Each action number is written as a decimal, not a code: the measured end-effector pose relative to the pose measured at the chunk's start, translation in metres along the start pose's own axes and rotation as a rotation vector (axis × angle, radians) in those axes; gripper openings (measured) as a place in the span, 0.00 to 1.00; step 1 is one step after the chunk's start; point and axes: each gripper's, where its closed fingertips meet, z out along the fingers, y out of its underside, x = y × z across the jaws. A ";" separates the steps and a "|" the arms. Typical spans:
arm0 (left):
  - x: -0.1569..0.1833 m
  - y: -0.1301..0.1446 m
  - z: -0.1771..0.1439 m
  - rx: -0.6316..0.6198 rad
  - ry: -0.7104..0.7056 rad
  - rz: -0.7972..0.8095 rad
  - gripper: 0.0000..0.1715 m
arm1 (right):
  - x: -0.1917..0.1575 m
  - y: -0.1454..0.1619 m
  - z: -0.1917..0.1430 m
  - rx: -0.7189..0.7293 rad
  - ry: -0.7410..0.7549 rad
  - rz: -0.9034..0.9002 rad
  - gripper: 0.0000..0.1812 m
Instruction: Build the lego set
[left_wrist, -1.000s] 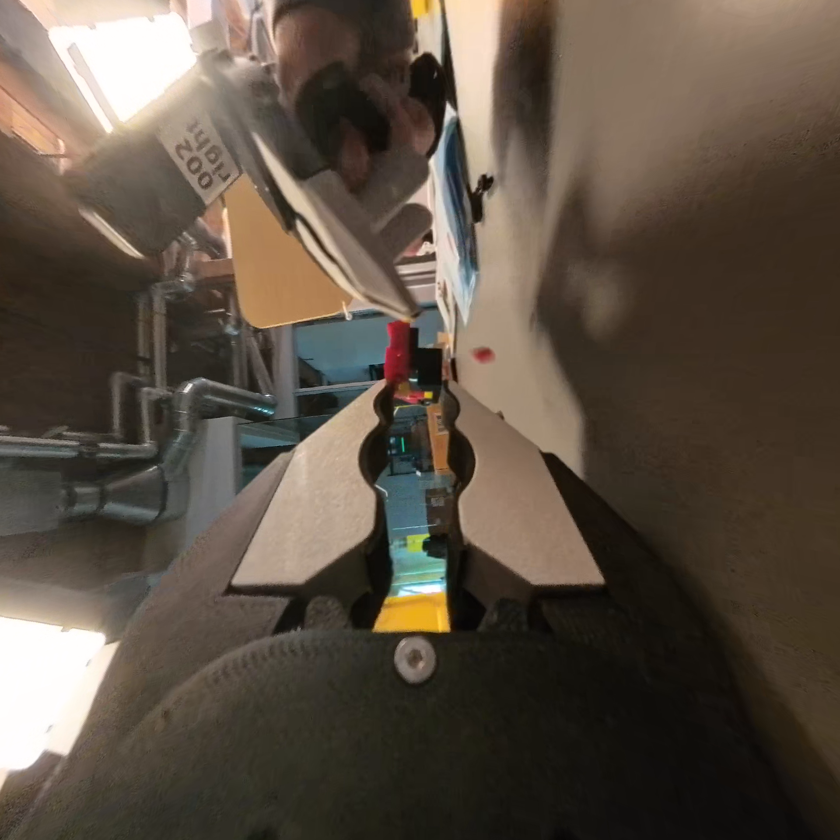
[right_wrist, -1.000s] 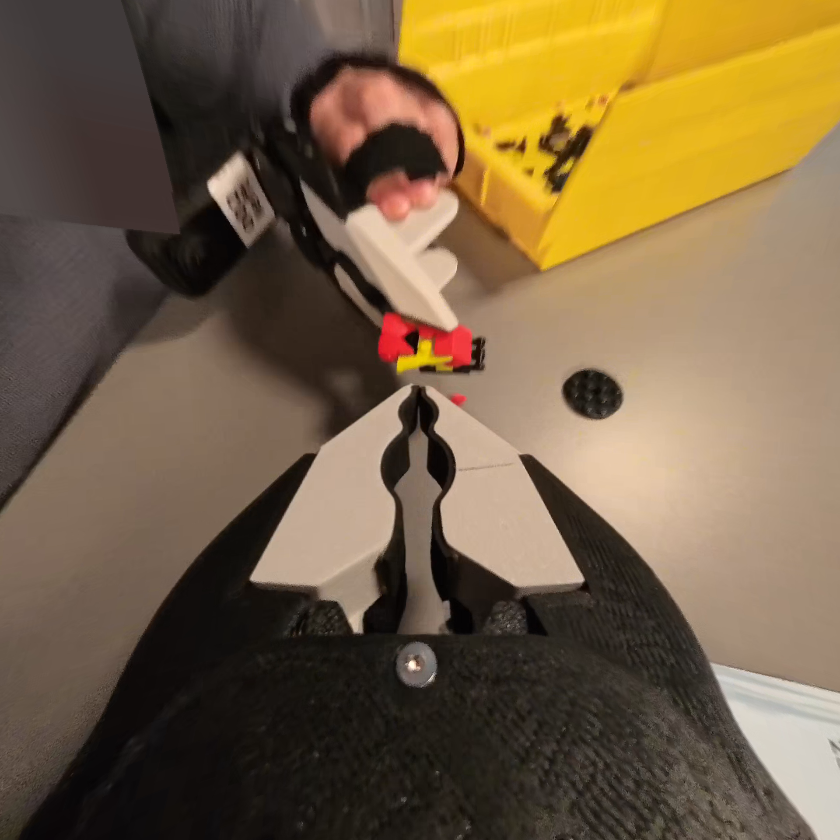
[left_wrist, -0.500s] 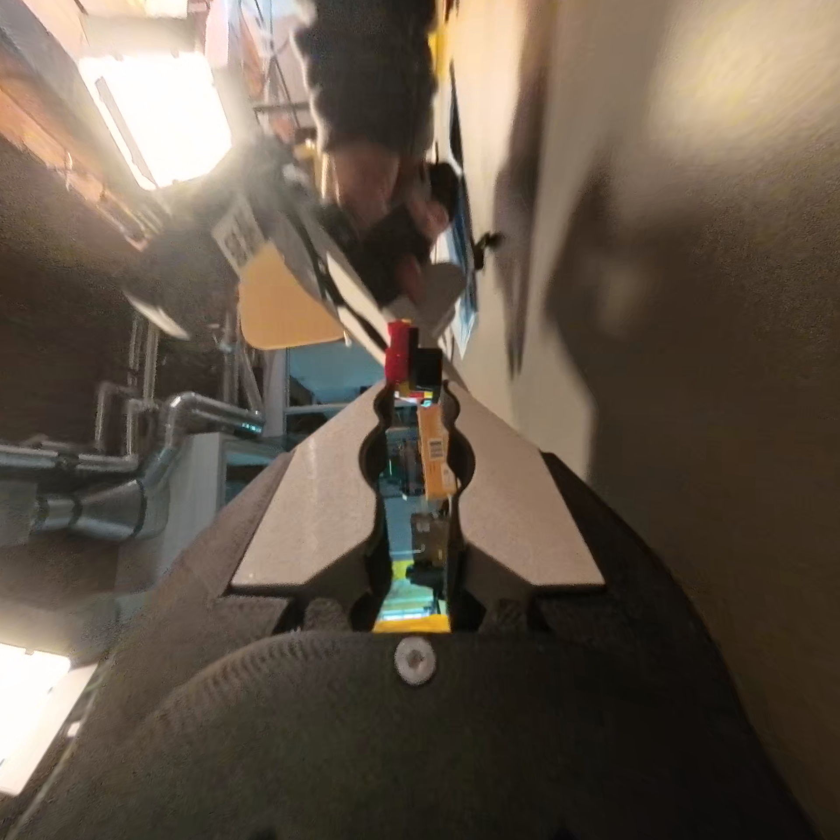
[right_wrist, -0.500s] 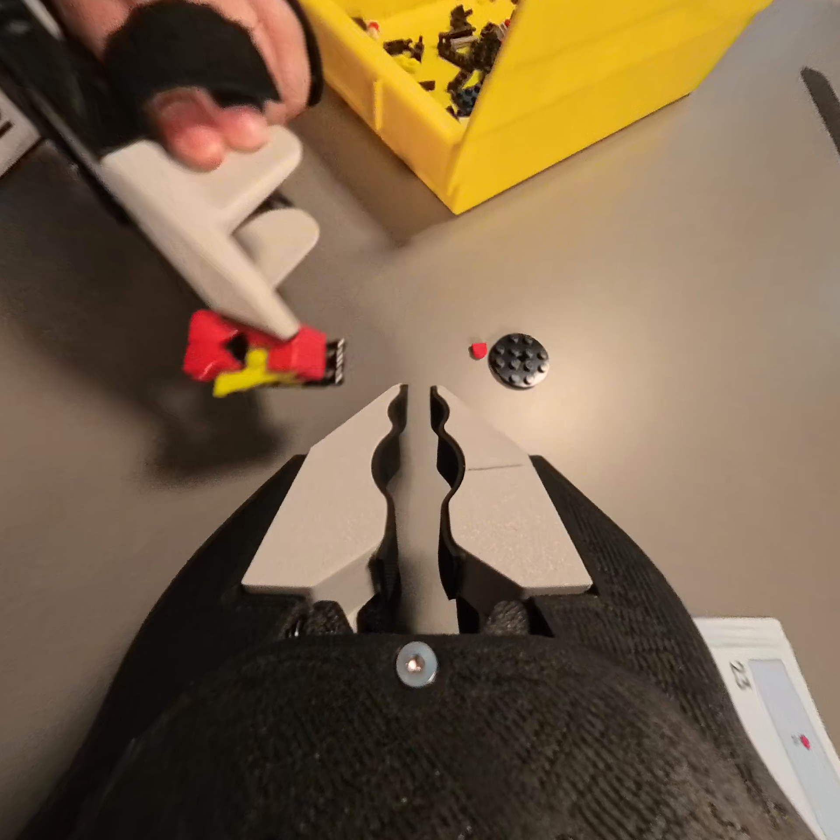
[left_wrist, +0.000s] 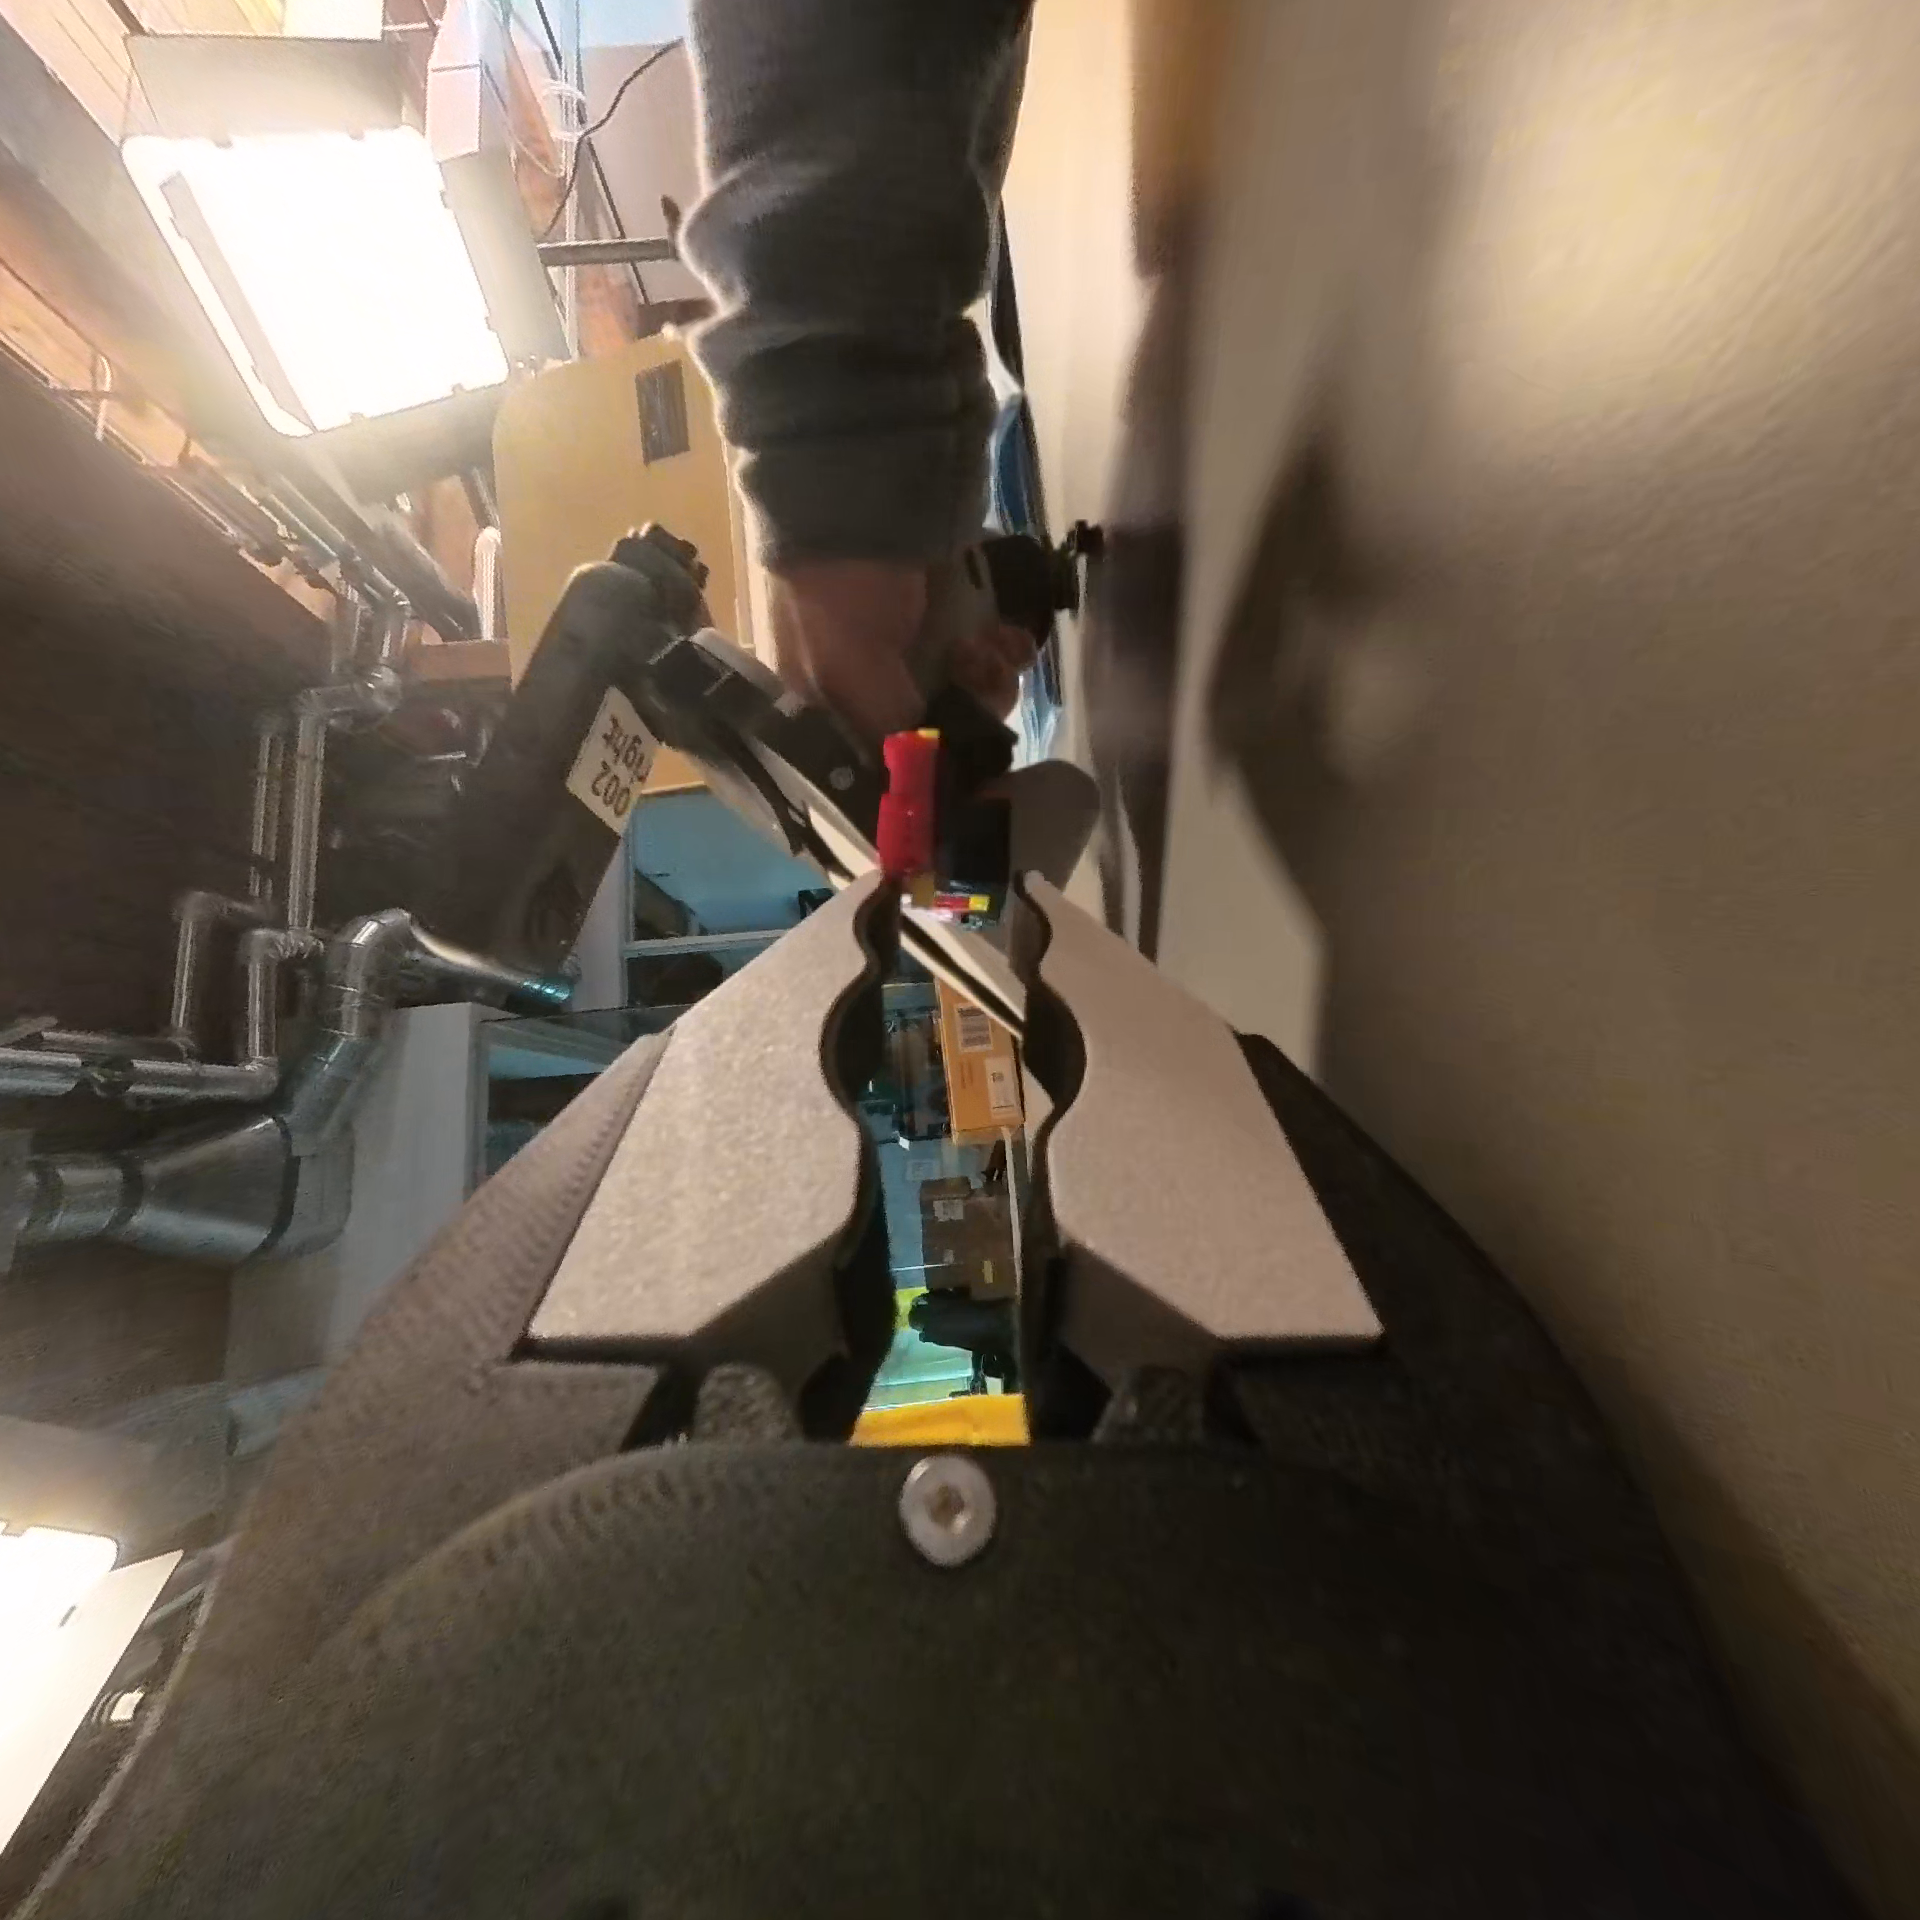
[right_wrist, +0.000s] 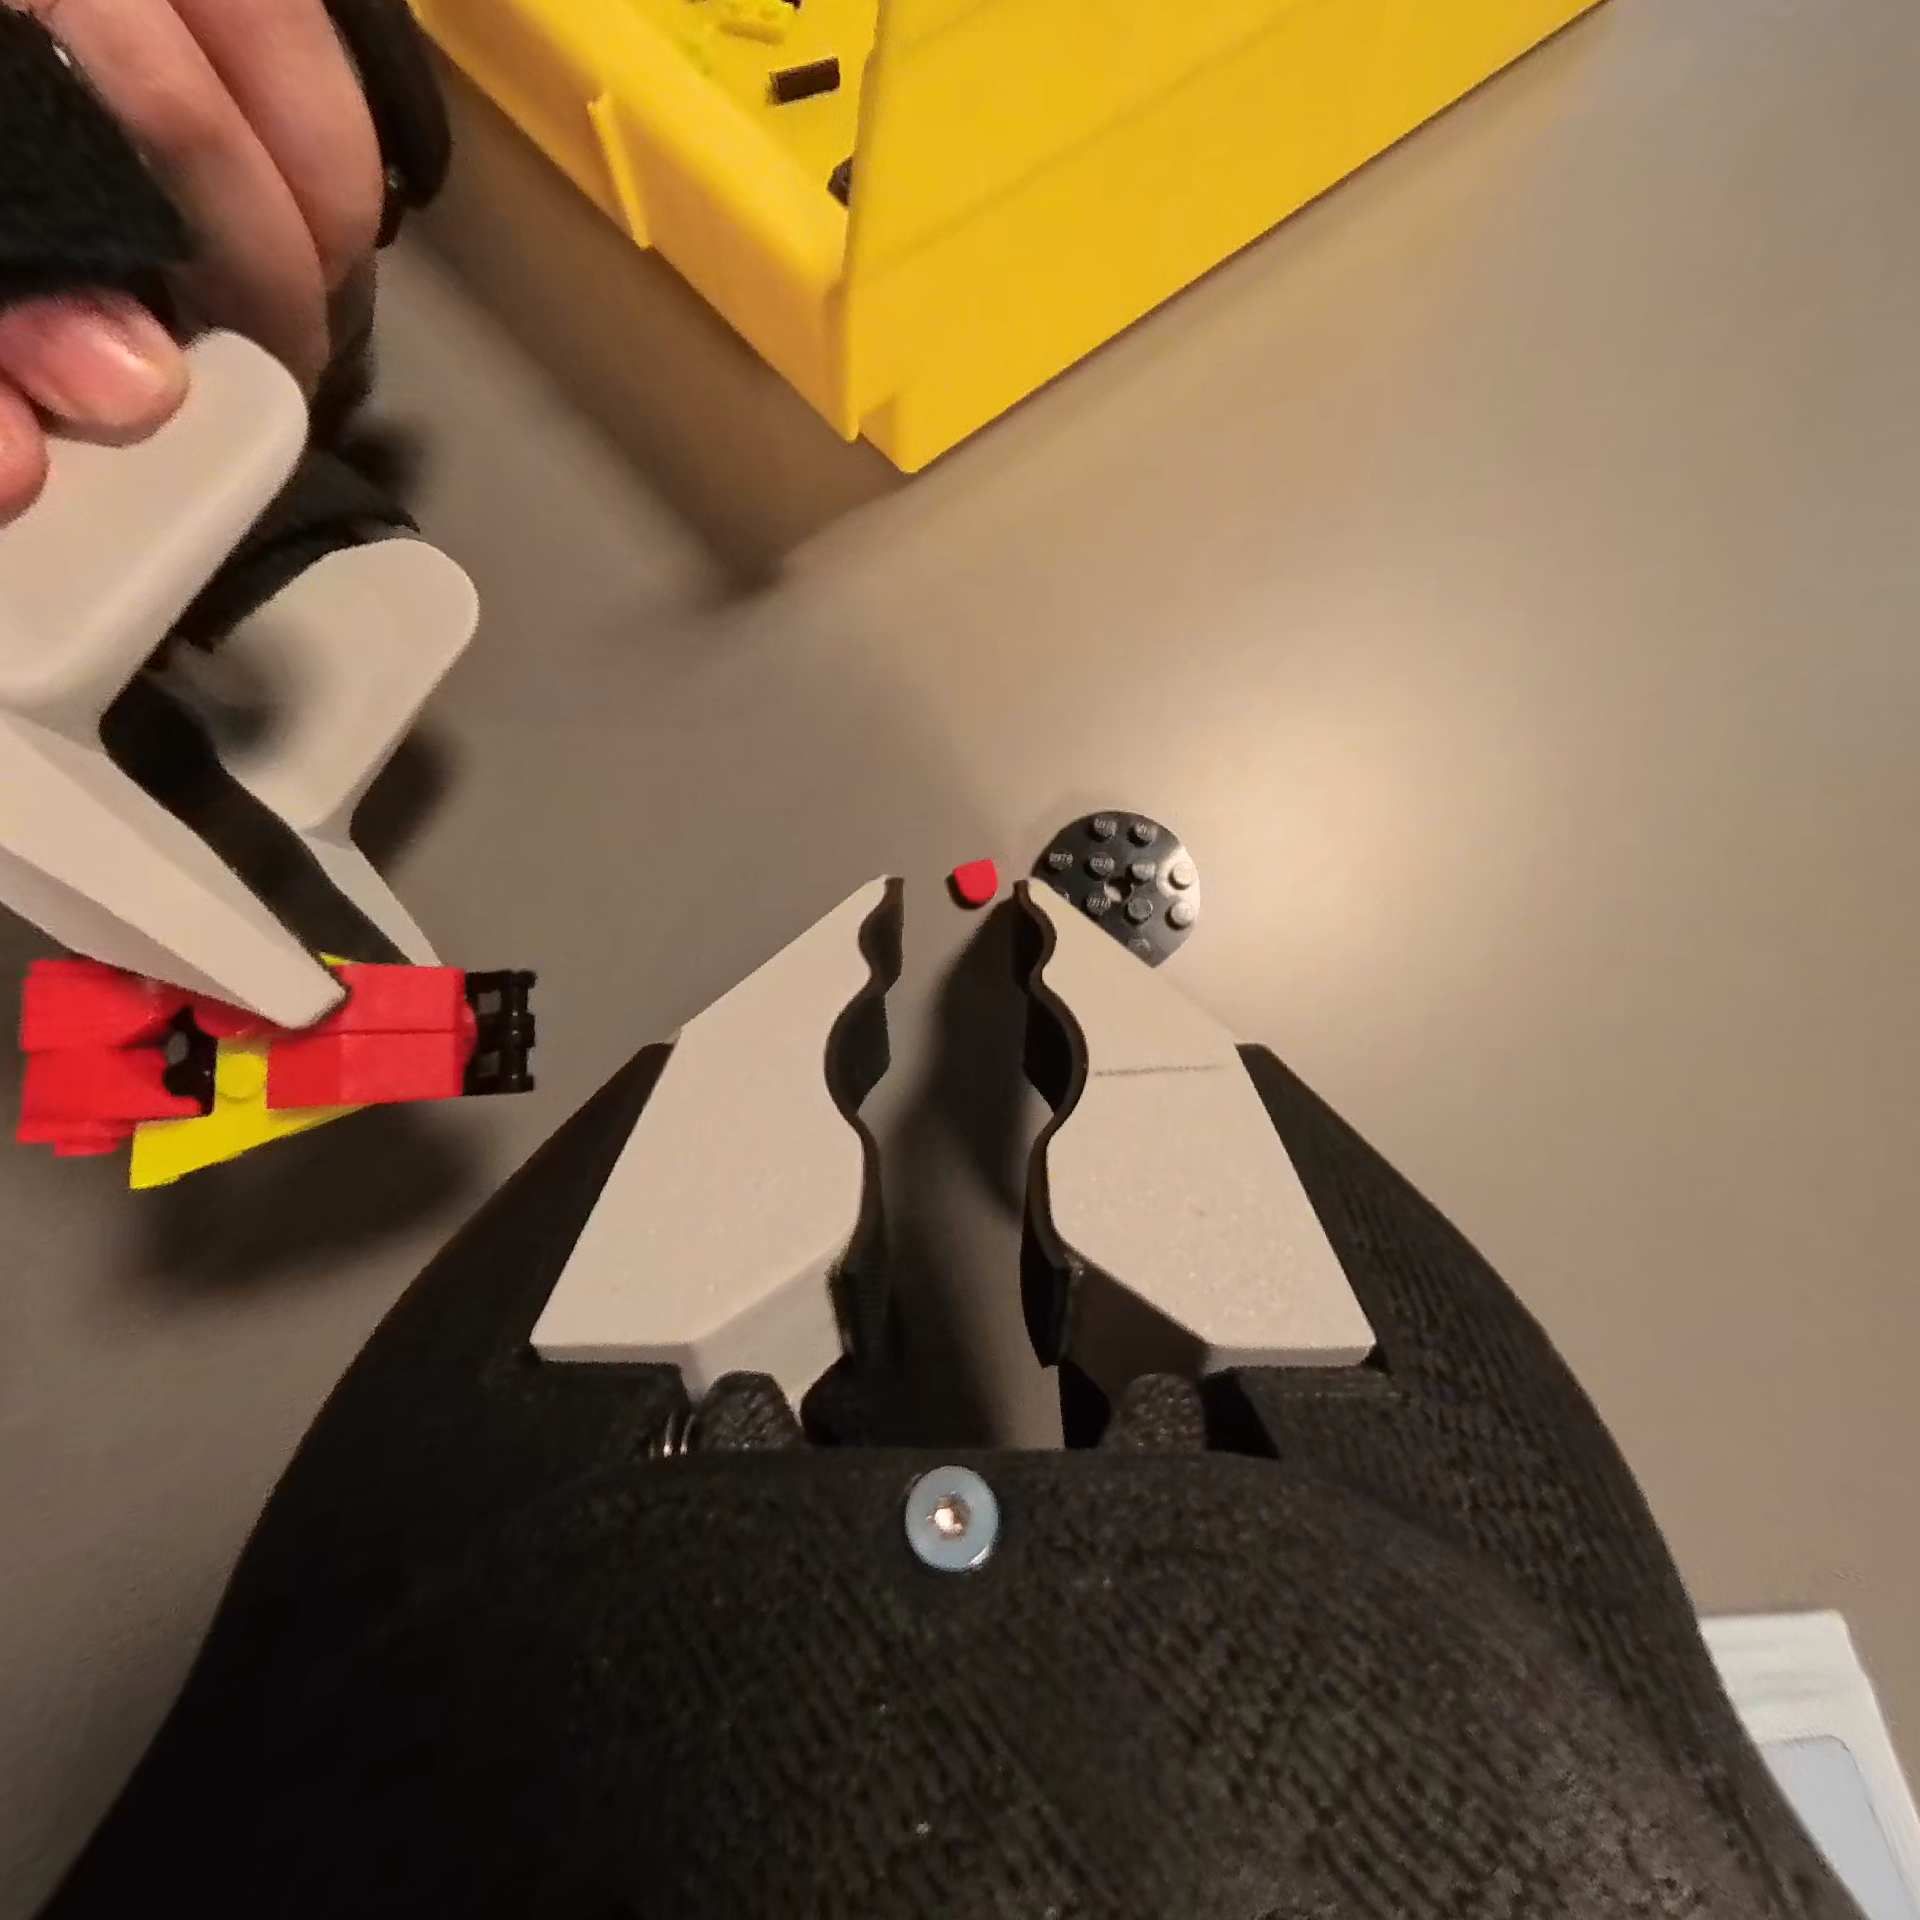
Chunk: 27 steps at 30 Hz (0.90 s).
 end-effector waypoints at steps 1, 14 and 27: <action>-0.001 -0.001 0.000 -0.001 0.002 0.001 0.11 | 0.001 -0.001 0.001 0.002 -0.001 -0.002 0.10; -0.009 -0.029 0.000 0.018 0.001 0.030 0.11 | -0.030 0.008 -0.025 0.041 -0.006 -0.013 0.03; -0.006 -0.034 0.004 0.027 0.031 0.033 0.11 | -0.085 0.064 -0.074 -0.011 -0.073 -0.021 0.07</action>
